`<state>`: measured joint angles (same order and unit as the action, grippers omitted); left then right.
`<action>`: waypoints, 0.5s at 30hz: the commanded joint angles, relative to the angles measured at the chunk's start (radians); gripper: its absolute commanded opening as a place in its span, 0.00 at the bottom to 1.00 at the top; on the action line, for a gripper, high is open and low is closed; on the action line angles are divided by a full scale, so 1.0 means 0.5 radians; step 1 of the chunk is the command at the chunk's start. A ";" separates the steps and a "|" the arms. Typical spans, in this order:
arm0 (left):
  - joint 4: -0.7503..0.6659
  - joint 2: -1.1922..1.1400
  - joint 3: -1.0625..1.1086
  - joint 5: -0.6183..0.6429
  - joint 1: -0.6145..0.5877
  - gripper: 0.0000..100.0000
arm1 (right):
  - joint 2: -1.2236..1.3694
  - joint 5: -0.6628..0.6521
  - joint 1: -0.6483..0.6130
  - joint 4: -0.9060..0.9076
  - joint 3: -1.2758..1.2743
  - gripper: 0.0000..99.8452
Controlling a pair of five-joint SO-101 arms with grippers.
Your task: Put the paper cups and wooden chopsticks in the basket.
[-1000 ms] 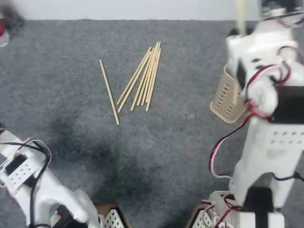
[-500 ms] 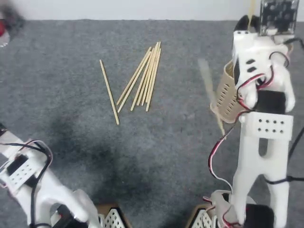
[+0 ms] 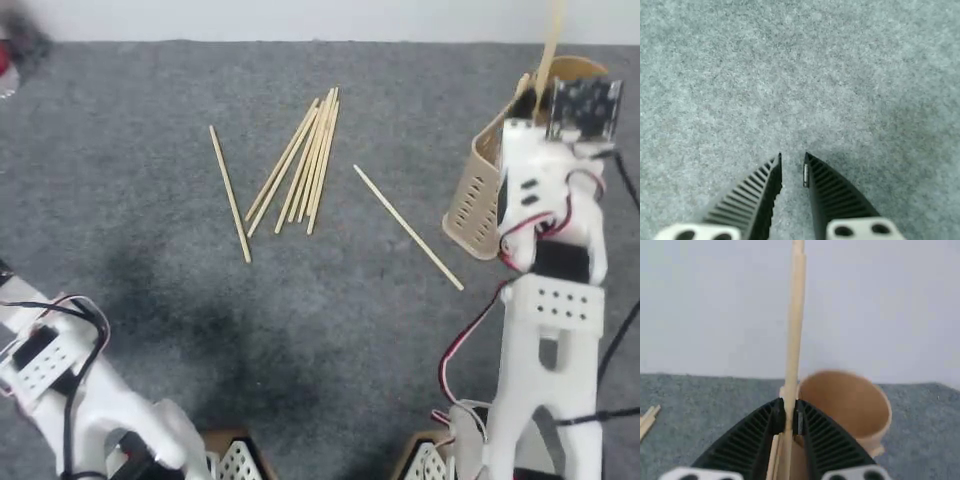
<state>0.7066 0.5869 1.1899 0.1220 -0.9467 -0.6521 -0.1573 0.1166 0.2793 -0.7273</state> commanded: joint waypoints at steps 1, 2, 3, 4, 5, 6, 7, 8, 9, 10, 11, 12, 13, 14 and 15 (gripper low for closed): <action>-0.034 0.061 -0.008 0.006 0.015 0.08 | -0.232 -0.028 0.023 -0.198 -0.245 0.01; -0.034 0.061 -0.011 0.006 0.015 0.08 | -0.284 -0.028 0.020 -0.238 -0.322 0.01; -0.034 0.061 -0.011 0.006 0.015 0.08 | -0.327 -0.028 0.014 -0.272 -0.387 0.01; -0.034 0.061 -0.011 0.006 0.015 0.08 | -0.364 -0.028 0.014 -0.302 -0.448 0.01; -0.034 0.061 -0.011 0.006 0.015 0.08 | -0.394 -0.028 0.011 -0.311 -0.497 0.01; -0.034 0.061 -0.011 0.006 0.015 0.08 | -0.425 -0.025 0.011 -0.315 -0.537 0.01; -0.034 0.061 -0.011 0.006 0.015 0.08 | -0.453 -0.025 0.011 -0.302 -0.562 0.01; -0.034 0.061 -0.011 0.006 0.015 0.08 | -0.480 -0.025 0.011 -0.296 -0.586 0.02; -0.034 0.061 -0.011 0.006 0.015 0.08 | -0.502 -0.018 0.020 -0.296 -0.608 0.04; -0.034 0.061 -0.011 0.006 0.015 0.08 | -0.523 -0.018 0.023 -0.296 -0.623 0.07; -0.034 0.061 -0.011 0.006 0.015 0.08 | -0.548 -0.018 0.023 -0.296 -0.629 0.11; -0.034 0.061 -0.011 0.006 0.015 0.08 | -0.572 -0.015 0.023 -0.296 -0.635 0.16; -0.034 0.061 -0.011 0.006 0.015 0.08 | -0.603 -0.015 0.023 -0.293 -0.638 0.20; -0.034 0.061 -0.011 0.006 0.015 0.08 | -0.634 -0.015 0.017 -0.278 -0.638 0.24; -0.034 0.061 -0.011 0.006 0.015 0.08 | -0.667 -0.015 0.011 -0.238 -0.626 0.26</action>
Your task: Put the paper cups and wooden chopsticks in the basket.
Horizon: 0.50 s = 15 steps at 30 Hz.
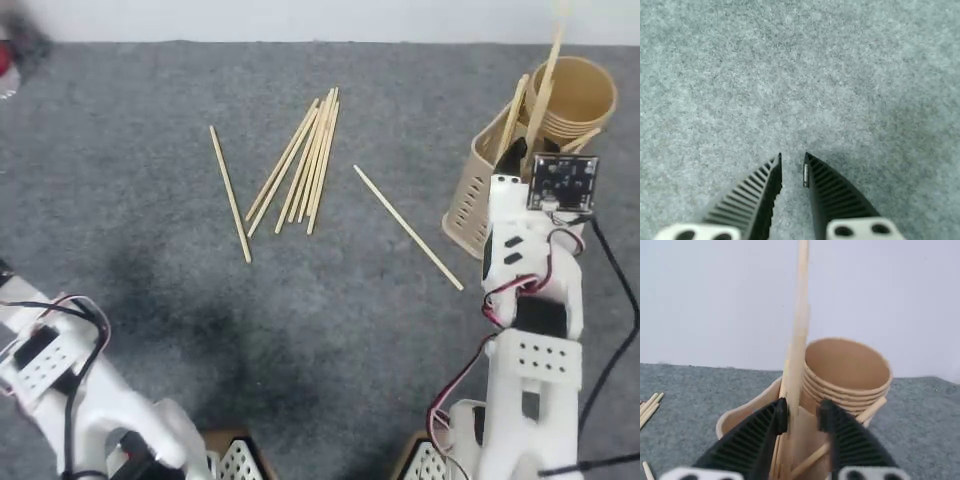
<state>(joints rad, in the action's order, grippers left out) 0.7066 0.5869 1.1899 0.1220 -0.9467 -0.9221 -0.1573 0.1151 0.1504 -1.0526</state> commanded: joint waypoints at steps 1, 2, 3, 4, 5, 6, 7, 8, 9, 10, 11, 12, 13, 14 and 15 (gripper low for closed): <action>-0.034 0.061 -0.011 0.006 0.015 0.08 | -0.164 -0.015 0.011 0.066 0.031 0.27; -0.034 0.061 -0.011 0.006 0.015 0.08 | -0.207 -0.012 0.005 0.115 0.049 0.27; -0.034 0.061 -0.011 0.006 0.015 0.08 | -0.247 -0.018 -0.023 0.170 0.068 0.27; -0.034 0.061 -0.011 0.006 0.015 0.08 | -0.281 -0.028 -0.063 0.247 0.098 0.27; -0.034 0.061 -0.011 0.006 0.015 0.08 | -0.302 -0.028 -0.091 0.348 0.141 0.27; -0.034 0.061 -0.011 0.006 0.015 0.08 | -0.321 -0.031 -0.140 0.486 0.209 0.27; -0.034 0.061 -0.011 0.006 0.015 0.08 | -0.321 -0.034 -0.210 0.631 0.295 0.27; -0.034 0.061 -0.011 0.006 0.015 0.08 | -0.302 -0.046 -0.287 0.772 0.384 0.27; -0.034 0.061 -0.011 0.006 0.015 0.08 | -0.265 -0.101 -0.367 0.907 0.473 0.27; -0.034 0.061 -0.011 0.006 0.015 0.08 | -0.216 -0.181 -0.456 1.026 0.559 0.27; -0.034 0.061 -0.011 0.006 0.015 0.08 | -0.152 -0.245 -0.539 1.128 0.635 0.27; -0.034 0.061 -0.011 0.006 0.015 0.08 | -0.075 -0.301 -0.606 1.217 0.706 0.27; -0.034 0.061 -0.011 0.006 0.015 0.08 | 0.011 -0.331 -0.667 1.290 0.770 0.27; -0.034 0.061 -0.011 0.006 0.015 0.08 | 0.106 -0.350 -0.710 1.355 0.832 0.27; -0.034 0.061 -0.011 0.006 0.015 0.08 | 0.204 -0.368 -0.735 1.404 0.893 0.27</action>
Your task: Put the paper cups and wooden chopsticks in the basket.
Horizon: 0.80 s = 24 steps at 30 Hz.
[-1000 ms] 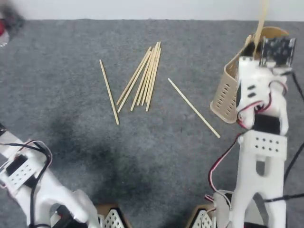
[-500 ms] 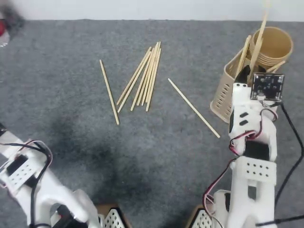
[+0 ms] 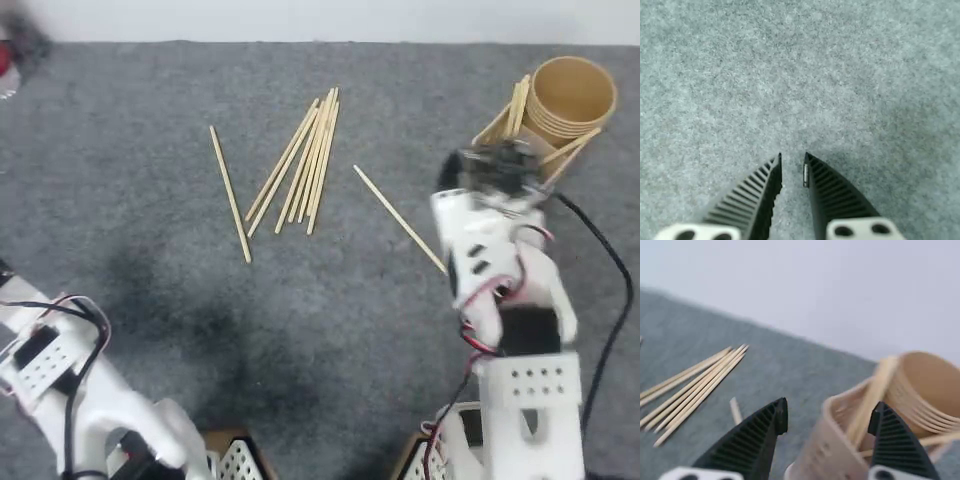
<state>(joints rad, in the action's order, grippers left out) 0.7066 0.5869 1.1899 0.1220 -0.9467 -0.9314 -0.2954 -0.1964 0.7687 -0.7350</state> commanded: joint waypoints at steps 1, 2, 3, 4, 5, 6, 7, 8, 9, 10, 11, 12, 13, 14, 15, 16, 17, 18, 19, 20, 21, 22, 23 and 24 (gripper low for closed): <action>-0.034 0.061 -0.011 0.006 0.015 0.08 | 0.327 -0.092 -0.124 0.195 0.313 0.27; -0.034 0.061 -0.011 0.006 0.015 0.08 | 0.440 -0.092 -0.124 0.213 0.365 0.27; -0.034 0.061 -0.011 0.006 0.015 0.08 | 0.554 -0.092 -0.124 0.226 0.417 0.27; -0.034 0.061 -0.011 0.006 0.015 0.08 | 0.674 -0.095 -0.121 0.229 0.460 0.27; -0.034 0.061 -0.008 0.006 0.015 0.08 | 0.799 -0.120 -0.121 0.232 0.503 0.27; -0.034 0.061 -0.008 0.006 0.015 0.08 | 0.931 -0.157 -0.127 0.232 0.543 0.27; -0.034 0.061 -0.008 0.006 0.015 0.08 | 1.069 -0.196 -0.137 0.250 0.586 0.27; -0.034 0.061 -0.008 0.006 0.015 0.08 | 1.214 -0.230 -0.143 0.262 0.632 0.27; -0.034 0.061 -0.008 0.006 0.015 0.08 | 1.355 -0.261 -0.158 0.269 0.687 0.27; -0.034 0.061 -0.008 0.006 0.015 0.08 | 1.499 -0.285 -0.161 0.272 0.746 0.27; -0.034 0.061 -0.008 0.006 0.015 0.08 | 1.637 -0.304 -0.158 0.272 0.807 0.27; -0.034 0.061 -0.008 0.006 0.015 0.08 | 1.772 -0.313 -0.143 0.272 0.875 0.27; -0.034 0.061 -0.008 0.006 0.015 0.08 | 1.901 -0.316 -0.133 0.272 0.948 0.27; -0.034 0.061 -0.008 0.006 0.015 0.08 | 2.021 -0.316 -0.121 0.272 1.016 0.27; -0.034 0.061 -0.008 0.006 0.015 0.08 | 2.131 -0.316 -0.118 0.275 1.080 0.27; -0.034 0.061 -0.008 0.006 0.015 0.08 | 2.239 -0.316 -0.106 0.290 1.151 0.27; -0.034 0.061 -0.008 0.006 0.015 0.08 | 2.334 -0.316 -0.100 0.324 1.218 0.27; -0.034 0.061 -0.008 0.006 0.015 0.08 | 2.423 -0.316 -0.097 0.361 1.295 0.27; -0.034 0.061 -0.008 0.006 0.015 0.08 | 2.506 -0.316 -0.094 0.407 1.369 0.27; -0.034 0.061 -0.008 0.006 0.015 0.08 | 2.585 -0.316 -0.091 0.453 1.445 0.27; -0.034 0.061 -0.008 0.006 0.015 0.08 | 2.665 -0.316 -0.091 0.505 1.522 0.27; -0.034 0.061 -0.008 0.006 0.015 0.08 | 2.736 -0.316 -0.091 0.545 1.587 0.27; -0.034 0.061 -0.008 0.006 0.015 0.08 | 2.800 -0.316 -0.087 0.578 1.645 0.27; -0.034 0.061 -0.008 0.006 0.015 0.08 | 2.865 -0.319 -0.087 0.612 1.703 0.25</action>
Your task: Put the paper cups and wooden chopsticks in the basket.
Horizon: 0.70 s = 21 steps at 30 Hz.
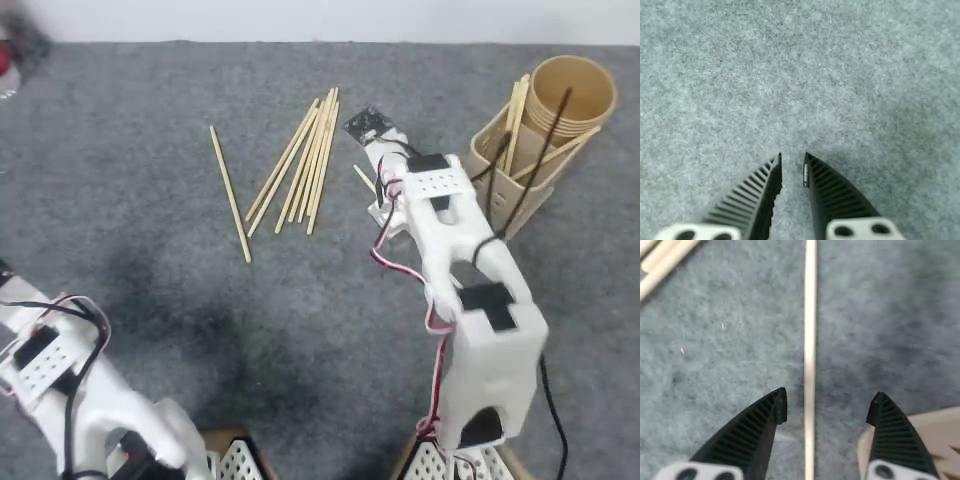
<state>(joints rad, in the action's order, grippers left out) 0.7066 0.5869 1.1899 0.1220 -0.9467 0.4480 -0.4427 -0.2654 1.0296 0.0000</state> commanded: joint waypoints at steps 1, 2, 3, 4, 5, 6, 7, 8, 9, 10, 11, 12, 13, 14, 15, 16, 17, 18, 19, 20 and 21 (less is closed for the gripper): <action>-0.034 0.061 -0.008 0.006 0.015 0.08 | 0.167 -0.025 0.051 0.109 0.282 0.23; -0.034 0.061 -0.008 0.006 0.015 0.08 | 0.229 -0.025 0.051 0.115 0.322 0.21; -0.034 0.061 -0.008 0.006 0.015 0.08 | 0.265 -0.025 0.051 0.124 0.359 0.18; -0.034 0.061 -0.008 0.006 0.015 0.08 | 0.299 -0.025 0.051 0.155 0.408 0.15; -0.034 0.061 -0.008 0.006 0.015 0.08 | 0.324 -0.025 0.051 0.201 0.463 0.12; -0.034 0.061 -0.008 0.006 0.015 0.08 | 0.342 -0.025 0.051 0.247 0.506 0.09; -0.034 0.061 -0.008 0.006 0.015 0.08 | 0.361 -0.025 0.051 0.269 0.531 0.06; -0.034 0.061 -0.008 0.006 0.015 0.08 | 0.373 -0.025 0.051 0.281 0.537 0.03; -0.034 0.061 -0.008 0.006 0.015 0.08 | 0.385 -0.025 0.051 0.284 0.540 0.00; -0.034 0.061 -0.008 0.006 0.015 0.08 | 0.385 -0.025 0.051 0.290 0.540 0.01; -0.034 0.061 -0.008 0.006 0.015 0.08 | 0.382 -0.025 0.051 0.293 0.540 0.01; -0.034 0.061 -0.008 0.006 0.015 0.08 | 0.382 -0.025 0.051 0.293 0.540 0.01; -0.034 0.061 -0.008 0.006 0.015 0.08 | 0.379 -0.025 0.051 0.293 0.537 0.01; -0.034 0.061 -0.008 0.006 0.015 0.08 | 0.376 -0.025 0.051 0.293 0.531 0.01; -0.034 0.061 -0.008 0.006 0.015 0.08 | 0.376 -0.025 0.051 0.293 0.531 0.01; -0.034 0.061 -0.008 0.006 0.015 0.08 | 0.376 -0.025 0.051 0.299 0.528 0.01; -0.034 0.061 -0.008 0.006 0.015 0.08 | 0.376 -0.025 0.051 0.315 0.528 0.01; -0.034 0.061 -0.008 0.006 0.015 0.08 | 0.376 -0.025 0.051 0.327 0.528 0.01; -0.034 0.061 -0.008 0.006 0.015 0.08 | 0.376 -0.025 0.054 0.333 0.528 0.01; -0.034 0.061 -0.008 0.006 0.015 0.08 | 0.376 -0.025 0.054 0.333 0.528 0.01; -0.034 0.061 -0.008 0.006 0.015 0.08 | 0.376 -0.025 0.054 0.333 0.528 0.01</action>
<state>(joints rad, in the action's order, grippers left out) 0.7066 0.5869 1.1899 0.1220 -0.9467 0.6398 -0.4427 -0.2440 1.1769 0.2455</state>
